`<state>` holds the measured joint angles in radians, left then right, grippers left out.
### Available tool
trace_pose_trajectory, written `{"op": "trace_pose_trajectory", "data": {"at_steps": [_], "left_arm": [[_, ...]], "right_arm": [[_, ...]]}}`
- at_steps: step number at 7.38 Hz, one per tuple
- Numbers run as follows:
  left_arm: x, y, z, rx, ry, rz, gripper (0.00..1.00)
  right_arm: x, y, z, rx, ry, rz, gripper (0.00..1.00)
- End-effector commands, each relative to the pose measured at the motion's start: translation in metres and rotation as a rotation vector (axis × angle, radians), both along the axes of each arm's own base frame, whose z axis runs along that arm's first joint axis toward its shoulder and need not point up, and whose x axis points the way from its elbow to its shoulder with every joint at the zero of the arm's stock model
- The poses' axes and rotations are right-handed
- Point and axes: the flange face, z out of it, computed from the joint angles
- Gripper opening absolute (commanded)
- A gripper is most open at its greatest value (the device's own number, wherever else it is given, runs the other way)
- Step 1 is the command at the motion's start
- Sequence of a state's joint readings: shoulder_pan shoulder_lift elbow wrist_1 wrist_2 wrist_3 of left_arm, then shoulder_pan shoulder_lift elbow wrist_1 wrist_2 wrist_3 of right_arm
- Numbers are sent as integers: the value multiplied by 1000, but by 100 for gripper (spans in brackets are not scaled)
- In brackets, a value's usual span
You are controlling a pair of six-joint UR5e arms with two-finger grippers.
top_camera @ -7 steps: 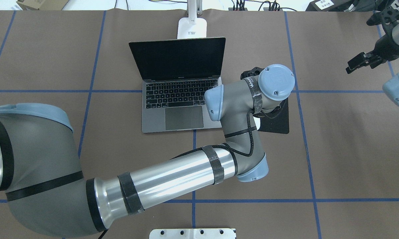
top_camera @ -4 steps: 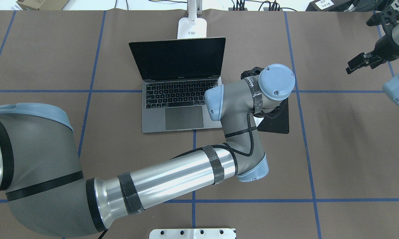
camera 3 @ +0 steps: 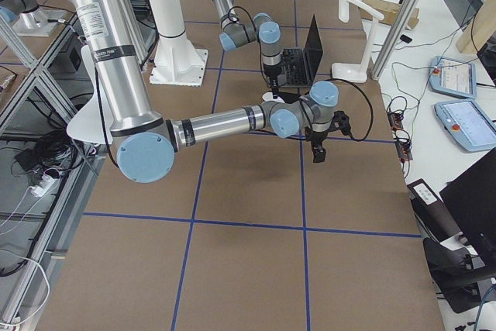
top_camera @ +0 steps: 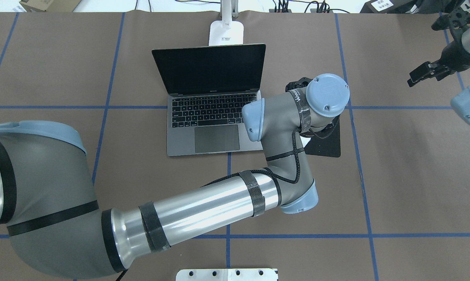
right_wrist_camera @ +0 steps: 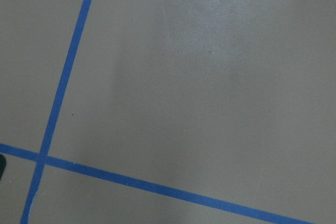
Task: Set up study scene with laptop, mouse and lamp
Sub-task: 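Lower the white mouse onto the mouse pad and open the left gripper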
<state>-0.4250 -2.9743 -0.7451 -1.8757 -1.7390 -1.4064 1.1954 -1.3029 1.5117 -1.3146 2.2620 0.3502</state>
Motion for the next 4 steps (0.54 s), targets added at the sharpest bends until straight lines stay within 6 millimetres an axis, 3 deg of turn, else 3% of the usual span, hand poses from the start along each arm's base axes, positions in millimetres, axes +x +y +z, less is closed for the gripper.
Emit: {"op": "trace_pose_trajectory", "data": {"at_steps": [1, 3, 4], "left_arm": [[-11, 3, -19, 27, 28, 14, 92], [-37, 15, -46, 5, 42, 43, 98], [-65, 25, -49, -32, 54, 91, 99]], "right_arm": [[0, 0, -1, 0, -1, 0, 100], [0, 0, 0, 0, 1, 0, 100], [0, 0, 0, 0, 1, 0, 100]]}}
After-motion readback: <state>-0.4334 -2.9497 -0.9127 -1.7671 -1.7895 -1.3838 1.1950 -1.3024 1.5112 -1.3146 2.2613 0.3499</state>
